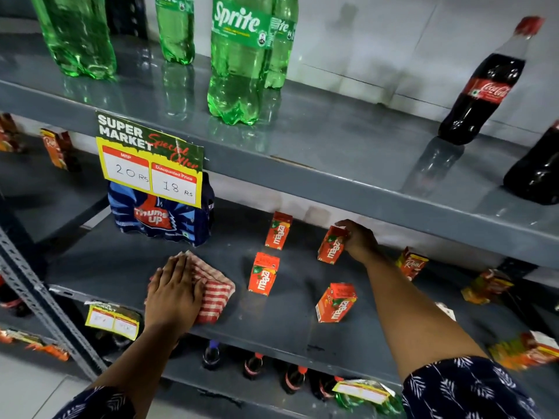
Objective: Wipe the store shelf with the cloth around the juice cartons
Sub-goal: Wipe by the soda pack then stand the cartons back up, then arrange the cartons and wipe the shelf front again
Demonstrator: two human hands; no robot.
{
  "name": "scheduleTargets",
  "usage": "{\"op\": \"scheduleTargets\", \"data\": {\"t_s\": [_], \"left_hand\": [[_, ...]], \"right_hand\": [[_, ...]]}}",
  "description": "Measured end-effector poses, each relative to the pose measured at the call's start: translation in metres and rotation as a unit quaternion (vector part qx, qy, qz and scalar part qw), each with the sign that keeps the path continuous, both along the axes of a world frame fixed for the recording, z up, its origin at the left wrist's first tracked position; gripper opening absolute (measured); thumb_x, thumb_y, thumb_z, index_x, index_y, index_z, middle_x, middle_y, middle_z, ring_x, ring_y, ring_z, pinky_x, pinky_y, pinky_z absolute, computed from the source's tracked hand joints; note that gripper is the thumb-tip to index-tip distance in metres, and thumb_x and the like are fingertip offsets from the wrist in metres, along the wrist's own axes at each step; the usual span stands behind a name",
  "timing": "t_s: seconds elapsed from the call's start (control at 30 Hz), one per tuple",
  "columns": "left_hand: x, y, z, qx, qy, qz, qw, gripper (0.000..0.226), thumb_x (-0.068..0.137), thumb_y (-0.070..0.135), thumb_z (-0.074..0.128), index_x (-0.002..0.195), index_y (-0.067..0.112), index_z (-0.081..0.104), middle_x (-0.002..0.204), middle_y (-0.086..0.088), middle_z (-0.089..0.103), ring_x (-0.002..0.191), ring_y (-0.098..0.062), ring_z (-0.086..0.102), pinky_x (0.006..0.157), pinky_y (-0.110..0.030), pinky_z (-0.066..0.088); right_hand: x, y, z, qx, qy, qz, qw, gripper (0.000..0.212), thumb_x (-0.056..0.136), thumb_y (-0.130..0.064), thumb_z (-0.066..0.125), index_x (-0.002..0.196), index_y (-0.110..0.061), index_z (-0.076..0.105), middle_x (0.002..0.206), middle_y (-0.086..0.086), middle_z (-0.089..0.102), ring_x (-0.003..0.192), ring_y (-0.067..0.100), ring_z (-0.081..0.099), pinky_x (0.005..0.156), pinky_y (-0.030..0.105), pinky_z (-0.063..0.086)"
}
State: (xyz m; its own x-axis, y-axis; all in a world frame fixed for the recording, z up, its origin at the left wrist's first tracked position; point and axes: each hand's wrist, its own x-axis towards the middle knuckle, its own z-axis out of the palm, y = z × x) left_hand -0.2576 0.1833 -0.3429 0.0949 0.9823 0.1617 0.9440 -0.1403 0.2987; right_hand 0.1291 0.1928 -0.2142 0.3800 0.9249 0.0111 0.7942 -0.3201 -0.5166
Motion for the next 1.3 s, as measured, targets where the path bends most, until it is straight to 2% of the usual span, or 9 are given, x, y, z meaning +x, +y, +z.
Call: {"op": "scheduleTargets", "data": {"t_s": [0.1,0.2,0.27,0.33,0.47,0.57,0.7,0.9,1.3], "left_hand": [[0.0,0.0,0.0,0.0,-0.003,-0.003,1.0,0.073,0.089,0.051,0.009,0.15,0.012,0.012,0.16,-0.004,0.012,0.147,-0.017,0.005,0.121,-0.037,0.002],[0.0,0.0,-0.001,0.002,-0.006,-0.007,1.0,0.073,0.089,0.051,0.009,0.15,0.011,0.014,0.16,-0.005,0.014,0.147,-0.019,0.007,0.12,-0.037,0.002],[-0.001,0.0,-0.002,0.0,-0.004,-0.013,1.0,0.073,0.089,0.052,0.009,0.15,0.011,0.014,0.16,-0.005,0.013,0.147,-0.019,0.006,0.12,-0.037,0.002],[-0.002,0.001,-0.003,-0.001,-0.001,-0.014,1.0,0.073,0.089,0.052,0.008,0.15,0.012,0.012,0.16,-0.005,0.012,0.147,-0.018,0.005,0.12,-0.037,0.001],[-0.002,0.002,-0.003,-0.008,0.005,-0.009,1.0,0.068,0.093,0.05,0.012,0.15,0.011,0.013,0.16,-0.005,0.012,0.147,-0.019,0.005,0.12,-0.038,0.0],[-0.001,0.001,0.0,-0.02,0.004,-0.007,1.0,0.063,0.097,0.045,0.02,0.15,0.012,0.011,0.161,-0.005,0.009,0.148,-0.02,0.003,0.12,-0.039,-0.001],[0.0,-0.001,0.004,-0.045,0.014,-0.007,0.999,0.063,0.097,0.046,0.014,0.15,0.014,0.003,0.161,-0.003,-0.001,0.147,-0.018,-0.007,0.119,-0.038,-0.006],[0.002,-0.007,0.004,-0.041,0.017,0.003,0.999,0.064,0.097,0.046,0.015,0.15,0.012,0.004,0.161,-0.005,0.002,0.148,-0.019,-0.003,0.119,-0.038,-0.004],[0.001,-0.005,0.001,-0.044,0.012,-0.006,0.999,0.064,0.097,0.045,0.016,0.15,0.012,0.005,0.161,-0.006,0.003,0.148,-0.022,-0.002,0.119,-0.041,-0.001]], "right_hand": [[0.002,-0.008,0.005,0.01,0.013,-0.029,0.999,0.048,0.092,-0.013,0.058,0.138,-0.021,0.044,0.138,0.015,0.052,0.125,0.032,0.051,0.1,0.037,0.042],[-0.004,-0.027,0.021,0.04,0.098,-0.038,0.994,0.04,0.091,-0.025,0.064,0.128,-0.019,0.051,0.13,0.011,0.059,0.116,0.026,0.056,0.09,0.031,0.045],[-0.011,-0.048,0.032,-0.004,0.173,-0.005,0.985,0.035,0.084,-0.034,0.071,0.114,-0.023,0.058,0.116,0.002,0.066,0.109,0.019,0.059,0.076,0.027,0.044],[-0.018,-0.07,0.038,-0.098,0.218,0.042,0.97,0.046,0.074,-0.034,0.08,0.113,-0.029,0.058,0.116,-0.004,0.064,0.109,0.013,0.057,0.075,0.027,0.042],[-0.033,-0.091,0.035,-0.24,0.086,0.097,0.962,0.07,0.07,-0.007,0.08,0.132,-0.022,0.051,0.119,-0.002,0.047,0.12,0.018,0.048,0.092,0.026,0.042],[-0.045,-0.096,0.021,-0.194,0.105,0.071,0.973,0.055,0.07,0.008,0.074,0.118,-0.016,0.062,0.109,0.0,0.059,0.101,0.016,0.056,0.083,0.031,0.049],[-0.046,-0.103,0.007,-0.112,0.099,0.035,0.988,0.041,0.067,0.004,0.078,0.101,-0.017,0.069,0.107,0.007,0.07,0.095,0.019,0.067,0.089,0.036,0.056],[-0.049,-0.101,-0.001,-0.05,0.082,0.018,0.995,0.047,0.066,-0.003,0.083,0.109,-0.016,0.069,0.114,0.005,0.069,0.103,0.02,0.066,0.094,0.037,0.053],[-0.05,-0.099,-0.005,-0.059,0.086,0.02,0.994,0.05,0.071,-0.01,0.082,0.117,-0.019,0.064,0.125,0.003,0.063,0.111,0.021,0.063,0.097,0.037,0.052]]}}
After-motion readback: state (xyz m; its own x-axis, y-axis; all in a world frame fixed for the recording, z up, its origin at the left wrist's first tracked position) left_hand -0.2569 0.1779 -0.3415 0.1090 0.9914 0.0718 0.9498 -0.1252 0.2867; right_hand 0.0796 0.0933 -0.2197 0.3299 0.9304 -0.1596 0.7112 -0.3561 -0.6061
